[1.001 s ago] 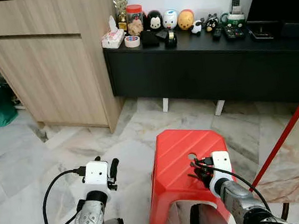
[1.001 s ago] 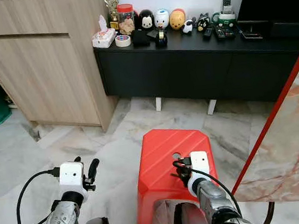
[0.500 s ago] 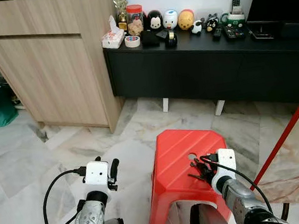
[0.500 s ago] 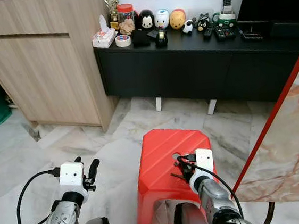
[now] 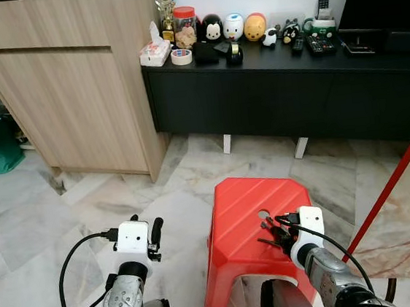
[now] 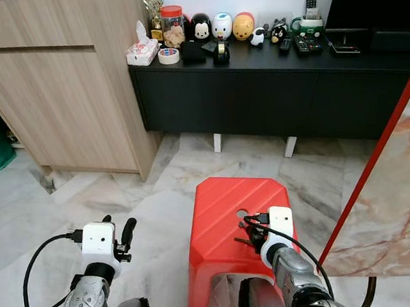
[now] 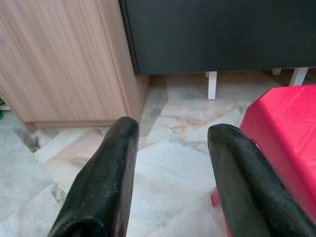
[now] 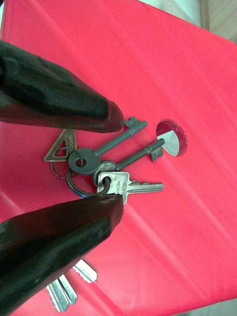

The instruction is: Hang keys on a hook

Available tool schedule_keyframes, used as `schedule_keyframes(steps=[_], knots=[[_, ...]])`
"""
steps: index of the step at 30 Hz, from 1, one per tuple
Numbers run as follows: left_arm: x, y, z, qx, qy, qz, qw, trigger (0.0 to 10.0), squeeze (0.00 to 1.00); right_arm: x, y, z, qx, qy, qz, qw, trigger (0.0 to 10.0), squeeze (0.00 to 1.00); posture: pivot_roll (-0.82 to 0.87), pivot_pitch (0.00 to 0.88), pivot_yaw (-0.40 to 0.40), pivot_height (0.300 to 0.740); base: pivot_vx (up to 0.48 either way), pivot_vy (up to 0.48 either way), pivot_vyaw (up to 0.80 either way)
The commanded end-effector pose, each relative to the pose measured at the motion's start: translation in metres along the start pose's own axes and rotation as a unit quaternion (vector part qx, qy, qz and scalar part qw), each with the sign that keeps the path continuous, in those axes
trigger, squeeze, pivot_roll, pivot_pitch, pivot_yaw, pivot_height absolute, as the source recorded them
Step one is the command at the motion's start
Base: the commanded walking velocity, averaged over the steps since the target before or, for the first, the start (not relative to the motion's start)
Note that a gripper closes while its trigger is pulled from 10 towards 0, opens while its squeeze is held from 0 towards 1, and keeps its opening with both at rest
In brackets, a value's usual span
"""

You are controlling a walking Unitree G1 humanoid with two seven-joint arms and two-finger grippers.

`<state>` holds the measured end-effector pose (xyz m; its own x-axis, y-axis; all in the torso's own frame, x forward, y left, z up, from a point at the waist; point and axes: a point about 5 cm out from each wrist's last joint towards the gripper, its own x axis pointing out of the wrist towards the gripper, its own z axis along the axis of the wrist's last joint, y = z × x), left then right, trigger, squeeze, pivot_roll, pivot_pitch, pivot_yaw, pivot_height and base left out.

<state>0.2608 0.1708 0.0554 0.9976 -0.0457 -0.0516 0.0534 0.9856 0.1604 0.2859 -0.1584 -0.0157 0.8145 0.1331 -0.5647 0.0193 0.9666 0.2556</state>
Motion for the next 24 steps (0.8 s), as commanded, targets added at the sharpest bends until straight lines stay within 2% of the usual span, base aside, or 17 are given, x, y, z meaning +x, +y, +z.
schedule_keyframes(steps=[1, 20, 24], knots=[[0.001, -0.002, 0.0, 0.008, 0.0, -0.002, 1.0, 10.0, 0.0, 0.001, 0.0, 0.005, 0.007, -0.005, -0.003, 1.0, 10.0, 0.0, 0.09, 0.0, -0.077, 0.568, 0.0, 0.0, 0.0], [0.001, -0.002, 0.0, 0.008, 0.0, -0.002, 1.0, 10.0, 0.0, 0.001, 0.0, 0.005, 0.008, -0.005, -0.003, 1.0, 10.0, 0.0, 0.09, 0.0, -0.077, 0.568, 0.0, 0.0, 0.0], [-0.002, -0.002, -0.002, 0.011, 0.003, -0.004, 1.0, 10.0, 0.0, 0.0, 0.0, -0.009, 0.032, 0.027, -0.011, 0.999, 10.0, 0.0, 0.09, 0.005, -0.075, 0.568, 0.0, 0.0, 0.0]])
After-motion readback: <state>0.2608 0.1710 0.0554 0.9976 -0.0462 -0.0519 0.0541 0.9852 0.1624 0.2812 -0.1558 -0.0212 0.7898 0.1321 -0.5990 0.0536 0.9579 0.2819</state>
